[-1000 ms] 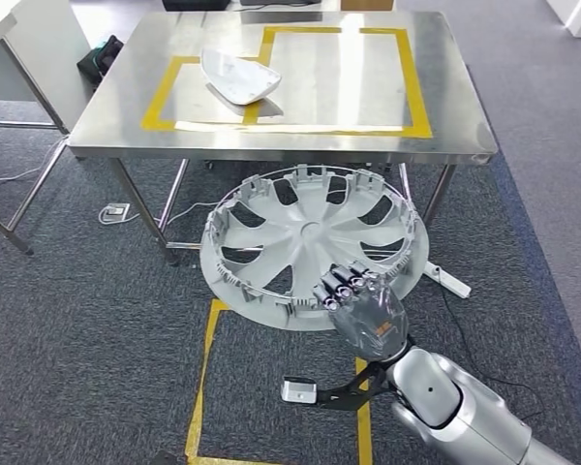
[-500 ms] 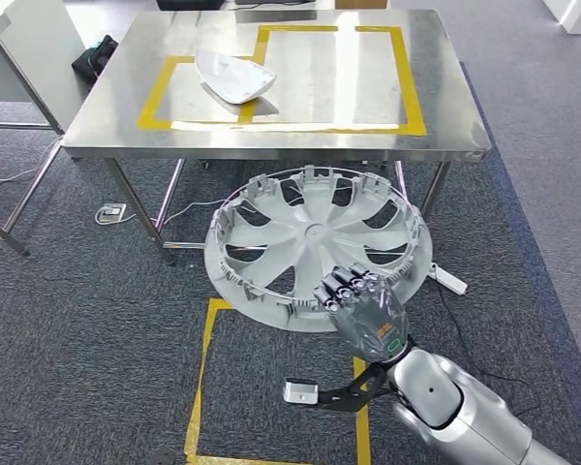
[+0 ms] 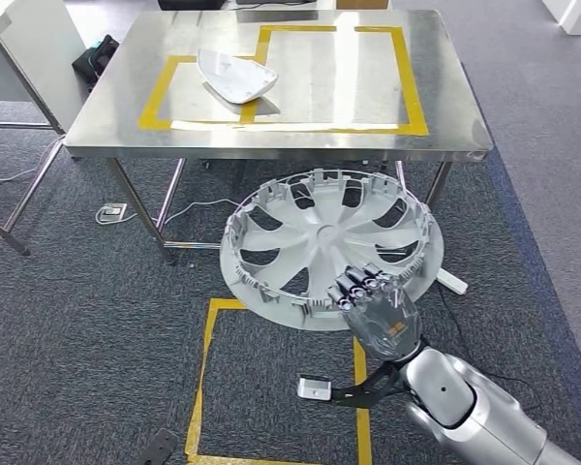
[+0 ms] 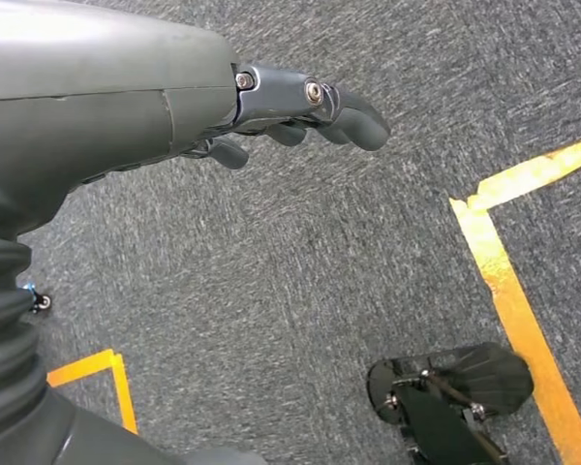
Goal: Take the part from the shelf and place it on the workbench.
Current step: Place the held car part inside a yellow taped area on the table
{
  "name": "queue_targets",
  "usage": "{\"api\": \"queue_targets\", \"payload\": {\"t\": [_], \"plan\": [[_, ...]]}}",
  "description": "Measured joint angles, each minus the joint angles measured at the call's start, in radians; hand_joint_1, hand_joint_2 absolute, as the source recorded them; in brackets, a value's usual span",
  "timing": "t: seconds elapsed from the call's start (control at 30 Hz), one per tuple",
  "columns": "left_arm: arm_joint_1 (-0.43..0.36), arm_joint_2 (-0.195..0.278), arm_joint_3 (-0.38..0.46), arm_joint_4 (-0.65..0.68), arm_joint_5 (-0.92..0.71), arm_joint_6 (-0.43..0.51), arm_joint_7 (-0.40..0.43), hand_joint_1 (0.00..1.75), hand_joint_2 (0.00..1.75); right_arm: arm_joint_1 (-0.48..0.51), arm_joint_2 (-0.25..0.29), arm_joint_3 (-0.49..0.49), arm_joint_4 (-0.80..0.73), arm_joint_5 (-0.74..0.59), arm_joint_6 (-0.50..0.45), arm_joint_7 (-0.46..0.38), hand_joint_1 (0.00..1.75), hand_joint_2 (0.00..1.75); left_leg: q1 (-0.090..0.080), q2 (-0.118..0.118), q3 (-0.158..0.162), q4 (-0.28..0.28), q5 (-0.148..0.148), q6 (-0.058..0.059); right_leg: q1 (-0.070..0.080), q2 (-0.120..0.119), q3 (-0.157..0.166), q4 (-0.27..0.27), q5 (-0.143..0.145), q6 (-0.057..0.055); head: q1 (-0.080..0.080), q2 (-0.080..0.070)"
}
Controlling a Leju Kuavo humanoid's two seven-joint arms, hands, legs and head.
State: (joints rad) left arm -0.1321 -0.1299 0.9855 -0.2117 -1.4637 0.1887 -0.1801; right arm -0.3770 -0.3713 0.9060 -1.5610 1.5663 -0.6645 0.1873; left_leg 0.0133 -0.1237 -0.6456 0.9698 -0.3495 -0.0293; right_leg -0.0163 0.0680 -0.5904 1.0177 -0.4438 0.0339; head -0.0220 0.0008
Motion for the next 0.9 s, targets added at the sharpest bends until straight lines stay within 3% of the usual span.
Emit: {"api": "queue_targets", "payload": {"t": [0.3,0.47,0.6,0.63,0.7,0.8,0.9], "plan": [[-0.003,0.003,-0.005,0.0,0.002,0.002,0.0,0.0,1.75,0.006,-0.021,0.0,0.0,0.0,0.009,0.034,1.75,1.75,-0.001,0.0,0.0,0.0,0.0,0.0,-0.001,0.0,0.0,0.0,0.0,0.0,0.0,0.0],[0.0,0.008,-0.005,0.0,0.016,0.002,0.006,0.0,1.75,0.029,-0.096,-0.023,-0.015,0.0,0.017,0.088,1.75,1.75,-0.002,0.0,-0.001,0.0,0.0,0.003,-0.003,-0.002,-0.001,0.0,0.0,0.0,0.0,0.0],[0.009,0.01,-0.005,0.0,0.029,0.005,0.012,0.0,1.75,0.081,-0.172,-0.097,-0.052,0.0,0.019,0.07,1.75,1.75,-0.005,0.0,-0.002,0.001,0.0,0.006,-0.005,-0.002,-0.001,-0.001,0.0,0.002,0.0,0.0],[0.011,0.011,-0.005,0.0,0.033,0.007,0.013,0.0,1.75,0.109,-0.188,-0.129,-0.068,0.0,0.018,0.041,1.75,1.75,-0.005,0.0,-0.002,0.001,0.0,0.007,-0.006,-0.003,-0.001,-0.001,0.0,0.002,0.0,0.0],[0.017,0.009,-0.004,0.0,0.042,0.012,0.014,0.0,1.75,0.197,-0.198,-0.25,-0.114,-0.001,0.011,-0.111,1.75,1.75,-0.005,-0.001,-0.002,0.001,-0.001,0.009,-0.006,-0.005,0.0,-0.001,-0.001,0.004,0.0,0.0],[0.029,0.006,-0.004,0.0,0.056,0.018,0.014,0.0,1.75,0.362,-0.131,-0.521,-0.188,0.0,-0.002,-0.427,1.75,1.75,-0.006,-0.002,-0.004,0.001,-0.001,0.01,-0.006,-0.005,-0.001,-0.002,-0.001,0.005,0.0,0.0],[0.033,0.001,-0.002,0.0,0.065,0.025,0.014,0.0,1.75,0.468,-0.056,-0.731,-0.255,0.0,-0.016,-0.546,1.75,1.75,-0.006,-0.001,-0.004,0.001,-0.003,0.012,-0.006,-0.005,-0.001,-0.002,-0.002,0.005,0.0,0.0]]}}
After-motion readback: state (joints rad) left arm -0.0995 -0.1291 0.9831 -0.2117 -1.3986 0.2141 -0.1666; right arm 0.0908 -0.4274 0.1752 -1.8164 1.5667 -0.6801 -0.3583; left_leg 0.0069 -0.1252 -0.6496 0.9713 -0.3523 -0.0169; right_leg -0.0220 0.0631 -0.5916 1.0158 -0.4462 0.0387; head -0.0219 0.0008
